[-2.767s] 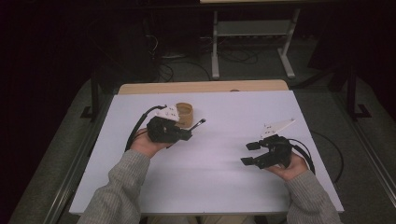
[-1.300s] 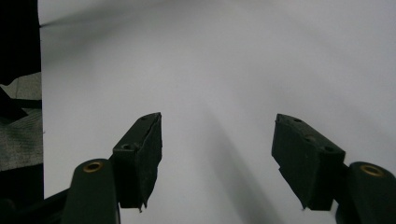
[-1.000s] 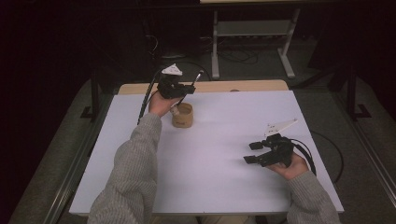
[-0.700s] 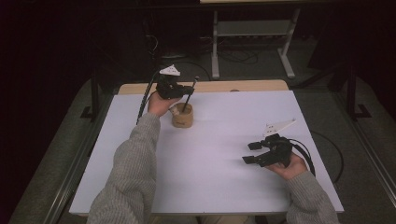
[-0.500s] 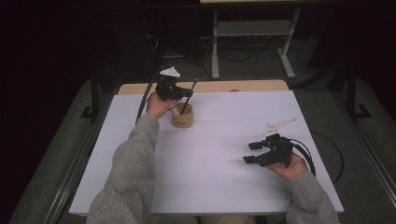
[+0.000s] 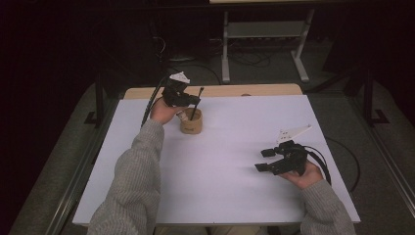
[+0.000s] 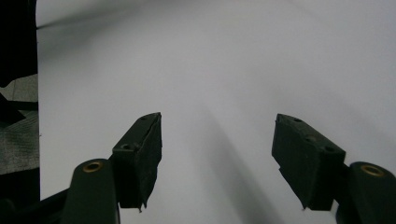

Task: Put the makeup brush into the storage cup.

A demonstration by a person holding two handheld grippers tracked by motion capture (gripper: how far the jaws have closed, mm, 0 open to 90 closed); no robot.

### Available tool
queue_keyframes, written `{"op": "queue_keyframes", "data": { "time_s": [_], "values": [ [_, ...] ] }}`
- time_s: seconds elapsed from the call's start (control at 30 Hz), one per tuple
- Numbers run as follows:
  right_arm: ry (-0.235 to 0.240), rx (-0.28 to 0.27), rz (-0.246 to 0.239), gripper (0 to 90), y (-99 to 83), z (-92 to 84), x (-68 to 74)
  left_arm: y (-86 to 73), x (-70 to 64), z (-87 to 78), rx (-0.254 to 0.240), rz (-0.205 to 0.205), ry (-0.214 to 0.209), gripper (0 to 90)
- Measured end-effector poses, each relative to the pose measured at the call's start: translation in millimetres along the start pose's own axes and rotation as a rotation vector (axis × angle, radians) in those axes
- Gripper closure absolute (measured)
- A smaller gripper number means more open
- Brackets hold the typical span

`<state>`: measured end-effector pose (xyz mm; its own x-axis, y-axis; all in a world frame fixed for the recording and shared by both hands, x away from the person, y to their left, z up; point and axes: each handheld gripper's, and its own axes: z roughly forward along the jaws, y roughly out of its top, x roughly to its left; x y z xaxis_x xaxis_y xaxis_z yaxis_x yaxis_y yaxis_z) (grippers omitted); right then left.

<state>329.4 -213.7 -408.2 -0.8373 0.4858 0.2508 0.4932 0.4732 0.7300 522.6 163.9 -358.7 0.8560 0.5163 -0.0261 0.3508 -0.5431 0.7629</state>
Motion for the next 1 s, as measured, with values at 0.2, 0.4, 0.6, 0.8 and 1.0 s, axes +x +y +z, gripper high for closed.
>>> {"op": "queue_keyframes", "data": {
  "time_s": [0.2, 0.4, 0.6, 0.8, 1.0],
  "values": [
    [-0.003, -0.003, 0.004, 31.8, -0.5, -0.4, -0.7, 1.9, -2.6, -3.0, 0.011, 0.004, 0.011, 79.7],
    [-0.009, -0.009, 0.004, 31.7, -0.8, -1.7, -1.4, 3.4, -4.5, -5.3, 0.021, 0.011, 0.016, 79.7],
    [-0.017, -0.012, 0.010, 31.4, -2.0, -3.3, -2.7, 4.9, -6.8, -7.1, 0.023, 0.015, 0.015, 78.0],
    [-0.038, -0.019, 0.017, 30.8, -3.5, -5.8, -4.7, 6.4, -9.3, -9.8, 0.027, 0.006, 0.012, 74.1],
    [-0.068, -0.040, 0.030, 30.3, -6.5, -9.9, -7.6, 8.3, -15.6, -16.2, 0.022, 0.006, 0.003, 71.7]
  ]
}}
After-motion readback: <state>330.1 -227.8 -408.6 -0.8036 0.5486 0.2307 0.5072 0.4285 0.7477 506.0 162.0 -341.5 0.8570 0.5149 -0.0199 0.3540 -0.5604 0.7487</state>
